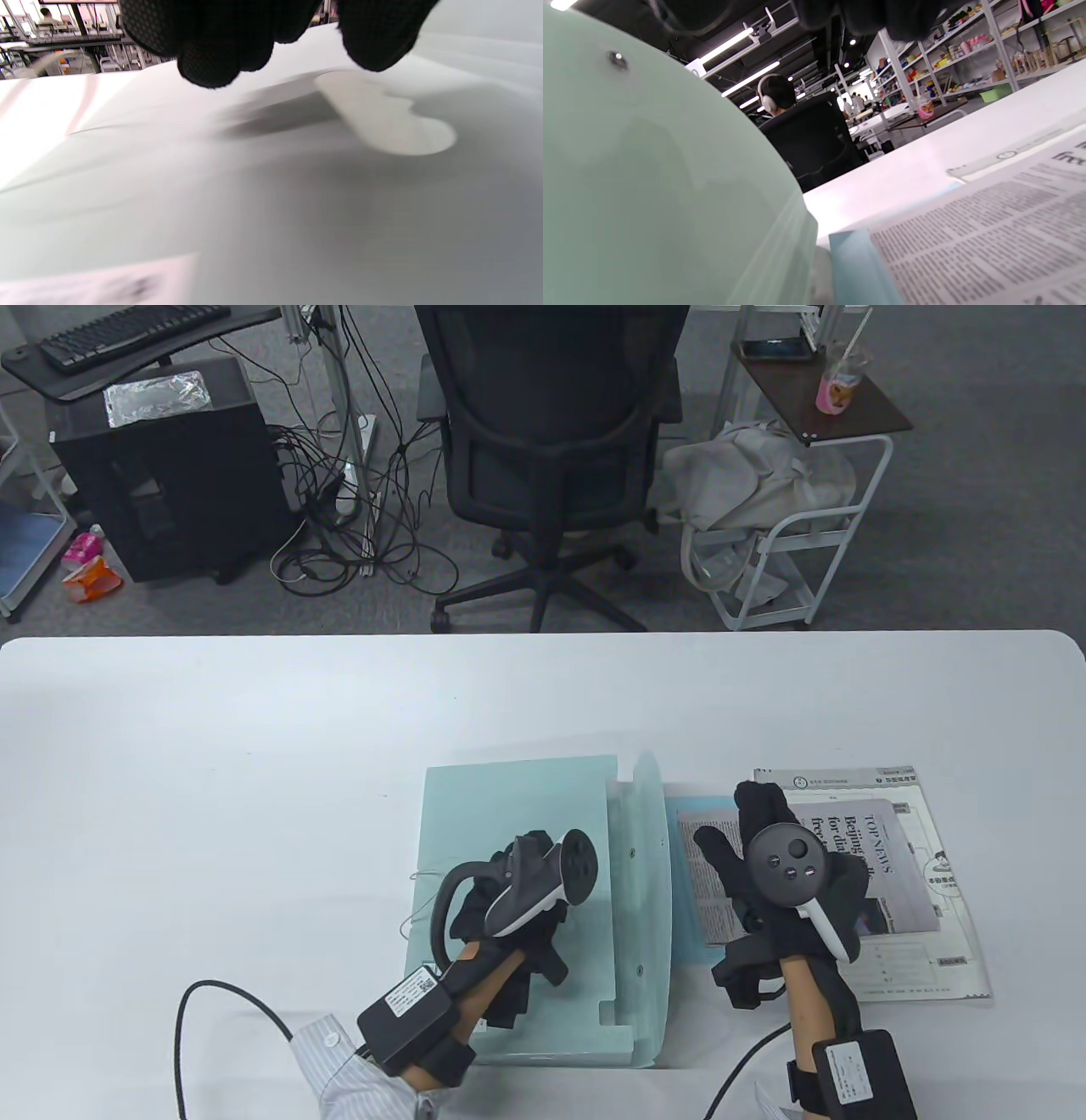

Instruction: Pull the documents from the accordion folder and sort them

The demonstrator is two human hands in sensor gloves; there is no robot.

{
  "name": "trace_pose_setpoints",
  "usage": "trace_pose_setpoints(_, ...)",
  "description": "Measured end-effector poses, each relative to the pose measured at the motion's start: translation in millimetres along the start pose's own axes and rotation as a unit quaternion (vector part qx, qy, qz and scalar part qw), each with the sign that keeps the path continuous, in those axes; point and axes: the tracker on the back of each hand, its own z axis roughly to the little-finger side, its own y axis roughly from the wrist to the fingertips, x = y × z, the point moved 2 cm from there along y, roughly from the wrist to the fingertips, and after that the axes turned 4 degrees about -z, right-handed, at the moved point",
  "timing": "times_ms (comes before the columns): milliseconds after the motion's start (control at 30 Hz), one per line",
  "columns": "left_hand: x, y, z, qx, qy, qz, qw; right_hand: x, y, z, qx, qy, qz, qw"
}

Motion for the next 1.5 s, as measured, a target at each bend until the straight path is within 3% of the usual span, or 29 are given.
trace_pose_setpoints(233,-21,-16,59,0.026,0.057,0.069,0.996,8,1,-2,-0.001,-0.014,-0.009,1.0)
trace_pose_setpoints(400,-39,-20,86,0.037,0.025,0.099,0.994,15,1,-6,-0.005,-0.032,-0.019,0.999)
trace_pose_setpoints(600,-53,-13,89,0.033,0.016,0.119,0.992,29,-1,-15,-0.021,-0.055,-0.032,0.998)
trace_pose_setpoints(800,-55,-12,85,0.031,0.042,0.11,0.993,48,-9,-44,-0.088,-0.102,-0.023,0.991)
trace_pose_setpoints(1100,-56,-12,92,0.019,0.012,0.105,0.994,106,-39,-99,-0.244,-0.211,-0.069,0.944)
trace_pose_setpoints(1200,-56,-12,93,0.018,0.008,0.105,0.994,123,-46,-103,-0.263,-0.248,-0.086,0.928)
trace_pose_setpoints(1300,-56,-12,92,0.016,0.014,0.102,0.995,145,-53,-104,-0.274,-0.263,-0.139,0.915)
trace_pose_setpoints(1500,-56,-12,92,0.016,0.016,0.102,0.995,173,-59,-107,-0.291,-0.336,-0.165,0.88)
